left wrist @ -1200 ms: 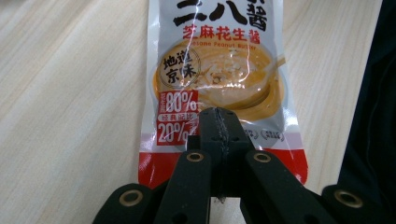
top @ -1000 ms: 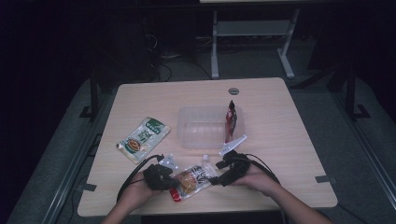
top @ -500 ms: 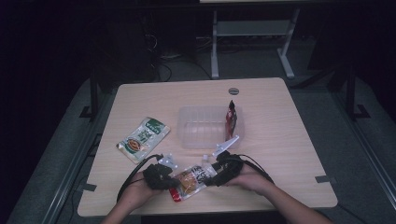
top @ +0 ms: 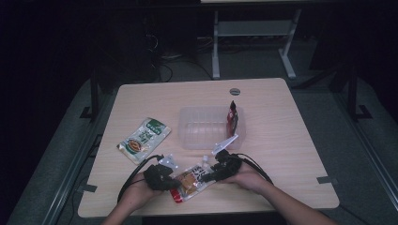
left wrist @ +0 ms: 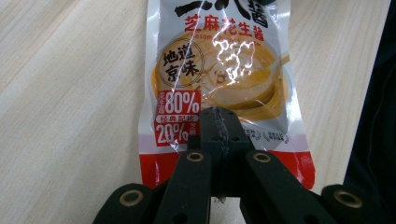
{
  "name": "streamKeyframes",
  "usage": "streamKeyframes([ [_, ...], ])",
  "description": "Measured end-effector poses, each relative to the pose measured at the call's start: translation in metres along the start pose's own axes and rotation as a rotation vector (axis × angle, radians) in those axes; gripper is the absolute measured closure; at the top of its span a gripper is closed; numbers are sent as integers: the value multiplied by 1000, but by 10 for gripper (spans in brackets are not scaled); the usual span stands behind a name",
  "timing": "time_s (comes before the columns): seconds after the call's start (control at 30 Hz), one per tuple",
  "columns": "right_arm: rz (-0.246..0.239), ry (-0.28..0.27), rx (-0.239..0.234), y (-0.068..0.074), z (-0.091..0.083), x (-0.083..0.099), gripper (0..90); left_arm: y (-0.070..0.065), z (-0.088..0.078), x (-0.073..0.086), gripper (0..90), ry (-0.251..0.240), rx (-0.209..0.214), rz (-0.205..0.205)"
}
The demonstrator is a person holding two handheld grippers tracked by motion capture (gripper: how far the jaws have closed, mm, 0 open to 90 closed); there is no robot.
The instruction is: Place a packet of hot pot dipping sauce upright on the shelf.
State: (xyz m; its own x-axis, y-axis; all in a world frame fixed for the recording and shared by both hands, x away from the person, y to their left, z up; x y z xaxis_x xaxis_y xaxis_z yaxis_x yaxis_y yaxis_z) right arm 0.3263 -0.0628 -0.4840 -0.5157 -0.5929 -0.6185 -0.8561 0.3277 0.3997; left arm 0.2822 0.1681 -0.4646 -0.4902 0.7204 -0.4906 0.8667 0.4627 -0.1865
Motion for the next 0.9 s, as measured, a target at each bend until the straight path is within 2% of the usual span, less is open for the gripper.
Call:
streamKeyframes([
  [0.03, -2, -5, -4, 1, 0, 0, 704, 0, 0, 0, 900, 0, 1, -1],
  [0.07, -25, -18, -1, 0, 0, 0, 746, 0, 0, 0, 900, 1, 1, 0],
  [0.1, -14, -24, -11, 1, -2, 0, 794, 0, 0, 0, 900, 1, 1, 0],
  [0.2, -48, -59, -32, 1, -6, -2, 857, 1, 0, 0, 900, 1, -4, 16],
  [0.23, -42, -64, -43, 2, -7, -2, 867, 1, 0, 0, 900, 1, -4, 18],
  [0.33, -54, -76, -49, 6, -10, -4, 885, -1, 0, 0, 900, 0, -5, 17],
  [0.4, -71, -83, -55, 7, -12, -4, 891, -1, 0, 0, 900, 1, -6, 40],
  [0.63, -110, -115, -73, 17, -19, -8, 895, -1, -1, -1, 900, -17, 22, 37],
  [0.9, -132, -167, -78, 23, -34, -14, 896, -4, -2, -5, 899, -55, 24, 41],
])
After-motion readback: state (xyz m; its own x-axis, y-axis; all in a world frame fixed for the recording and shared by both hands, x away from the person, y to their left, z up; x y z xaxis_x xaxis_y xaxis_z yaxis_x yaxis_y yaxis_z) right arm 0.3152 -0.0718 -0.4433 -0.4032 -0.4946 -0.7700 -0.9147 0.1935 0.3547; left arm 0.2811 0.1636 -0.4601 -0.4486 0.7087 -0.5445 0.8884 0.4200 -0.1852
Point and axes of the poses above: each handheld gripper's, and its own axes: z roughly forward along the jaws, x roughly out of its underside, y roughly to its left, the point moved 2 cm from there along z, roughly forward along the jaws
